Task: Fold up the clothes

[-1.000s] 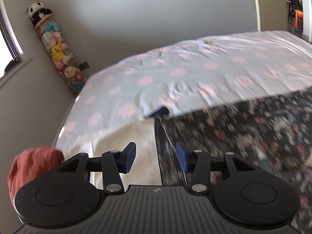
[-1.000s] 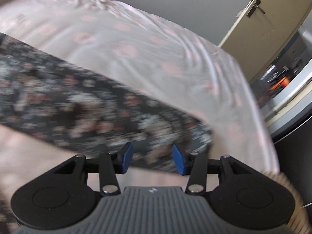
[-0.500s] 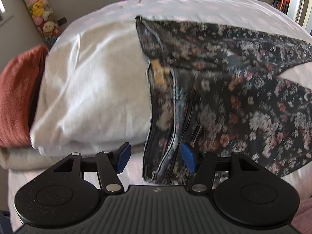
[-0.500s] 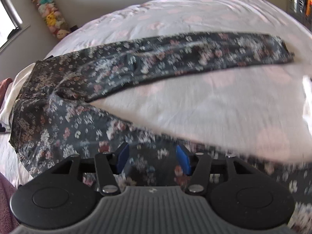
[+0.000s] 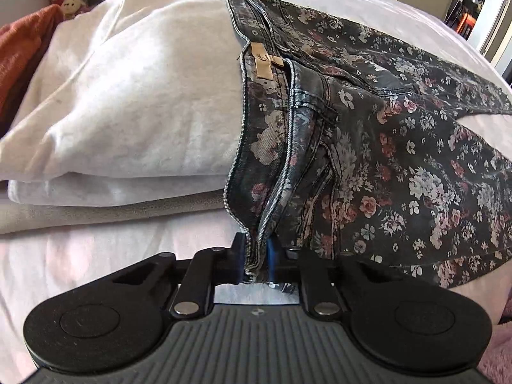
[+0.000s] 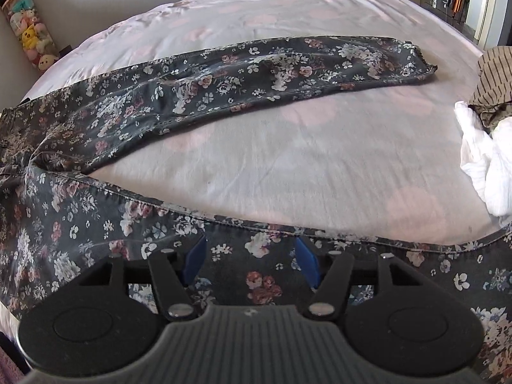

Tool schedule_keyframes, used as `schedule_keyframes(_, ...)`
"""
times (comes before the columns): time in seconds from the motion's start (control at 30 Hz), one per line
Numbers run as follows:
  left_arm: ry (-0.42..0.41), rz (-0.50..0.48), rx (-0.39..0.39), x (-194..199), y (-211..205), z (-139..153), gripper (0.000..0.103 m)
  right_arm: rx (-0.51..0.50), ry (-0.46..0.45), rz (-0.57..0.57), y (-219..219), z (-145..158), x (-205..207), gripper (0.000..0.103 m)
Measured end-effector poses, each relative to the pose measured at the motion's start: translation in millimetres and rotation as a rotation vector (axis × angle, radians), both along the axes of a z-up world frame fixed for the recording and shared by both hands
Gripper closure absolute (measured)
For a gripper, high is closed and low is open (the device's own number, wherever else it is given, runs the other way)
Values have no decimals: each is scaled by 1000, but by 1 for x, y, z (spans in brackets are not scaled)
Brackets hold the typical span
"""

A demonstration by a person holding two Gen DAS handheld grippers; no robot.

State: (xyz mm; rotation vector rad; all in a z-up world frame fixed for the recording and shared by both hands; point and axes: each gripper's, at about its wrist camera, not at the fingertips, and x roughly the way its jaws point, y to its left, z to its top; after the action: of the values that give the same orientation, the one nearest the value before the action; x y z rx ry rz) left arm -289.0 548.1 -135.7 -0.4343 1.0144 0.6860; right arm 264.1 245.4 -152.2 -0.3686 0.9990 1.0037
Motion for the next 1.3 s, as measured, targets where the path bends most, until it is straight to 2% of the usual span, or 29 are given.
schedule_keyframes(0.17,44,31,-29,-5,4,8,96,-4,2,-5,0,-1,1,38)
schedule_keyframes(0.33,110,24,-5,9,4,7,96,-4,9,-2,2,0,2,38)
schedule_keyframes(0.43,135,7,14,13,1,11,96,52,47,-8,-8,10,10,38)
schedule_keyframes(0.57,169,-16,38,19,-4,18,96,157,75,-34,-38,45,32,38)
schedule_keyframes(0.73,199,-41,71,27,-10,24,95,86,-181,33,-90,93,61,38)
schedule_keyframes(0.87,201,-102,122,26,-19,31,91,-28,-331,126,-138,106,78,39)
schedule_keyframes(1.0,197,-173,187,20,-32,48,86,-112,-416,187,-171,92,79,41)
schedule_keyframes(1.1,218,-273,253,22,-48,58,82,-144,-496,267,-188,77,72,41)
schedule_keyframes(1.17,232,-340,297,24,-60,65,75,-166,-543,345,-194,66,65,41)
schedule_keyframes(1.23,252,-412,337,26,-71,70,63,-196,-566,403,-198,56,59,41)
schedule_keyframes(1.3,313,-513,354,36,-84,62,61,-212,-575,423,-200,50,56,41)
